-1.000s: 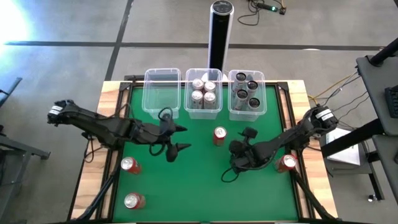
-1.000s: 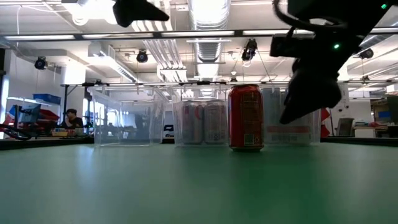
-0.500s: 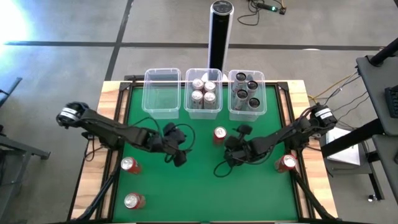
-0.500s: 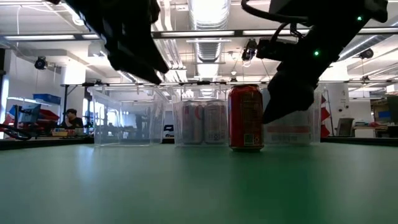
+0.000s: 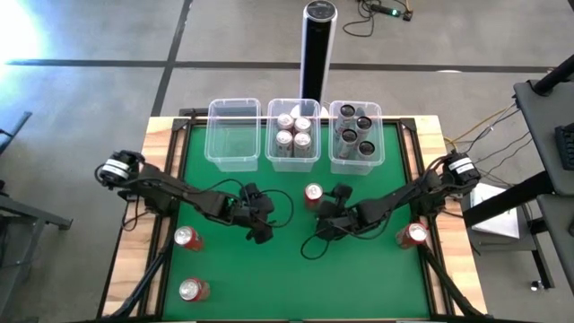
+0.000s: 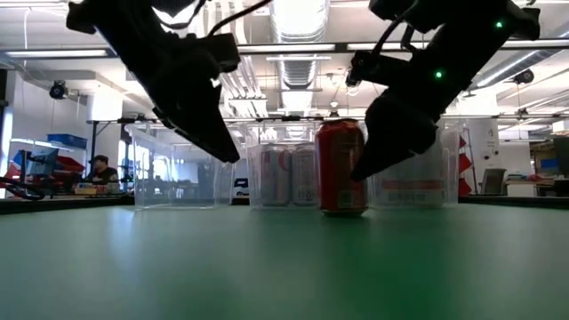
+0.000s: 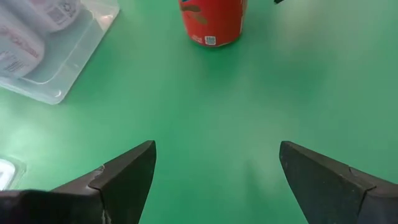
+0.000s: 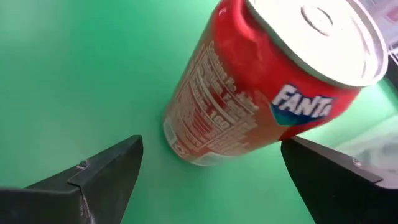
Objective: Sort soda cans
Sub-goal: Put the top middle orange soda can into the left transparent bin
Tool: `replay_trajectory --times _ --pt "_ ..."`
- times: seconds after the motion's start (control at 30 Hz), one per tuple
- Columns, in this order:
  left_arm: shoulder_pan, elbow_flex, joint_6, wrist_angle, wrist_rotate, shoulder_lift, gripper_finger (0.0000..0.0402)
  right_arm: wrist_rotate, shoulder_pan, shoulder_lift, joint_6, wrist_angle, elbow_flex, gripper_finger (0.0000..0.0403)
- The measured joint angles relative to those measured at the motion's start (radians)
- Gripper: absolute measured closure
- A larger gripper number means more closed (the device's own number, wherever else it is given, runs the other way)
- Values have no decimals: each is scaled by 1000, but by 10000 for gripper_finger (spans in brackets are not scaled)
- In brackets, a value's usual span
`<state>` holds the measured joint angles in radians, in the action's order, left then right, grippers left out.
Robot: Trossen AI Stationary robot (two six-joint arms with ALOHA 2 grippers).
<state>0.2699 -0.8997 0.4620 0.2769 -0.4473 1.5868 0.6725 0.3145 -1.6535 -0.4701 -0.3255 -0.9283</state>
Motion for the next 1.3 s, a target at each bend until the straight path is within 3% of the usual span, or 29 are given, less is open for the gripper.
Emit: replay_trajectory --times 0.47,0.73,1.1,1.3 --pt "-55 -1 -128 -216 4 87 76 -33 -16 -8 18 77 -1 29" --pt "-121 -3 -217 -346 97 89 76 -107 -30 -32 113 156 -1 29" --pt "-134 -3 -250 -373 102 91 76 -158 -53 -34 172 212 -1 29" --pt "-158 -3 -242 -416 155 109 66 -193 -85 -33 194 256 -1 29"
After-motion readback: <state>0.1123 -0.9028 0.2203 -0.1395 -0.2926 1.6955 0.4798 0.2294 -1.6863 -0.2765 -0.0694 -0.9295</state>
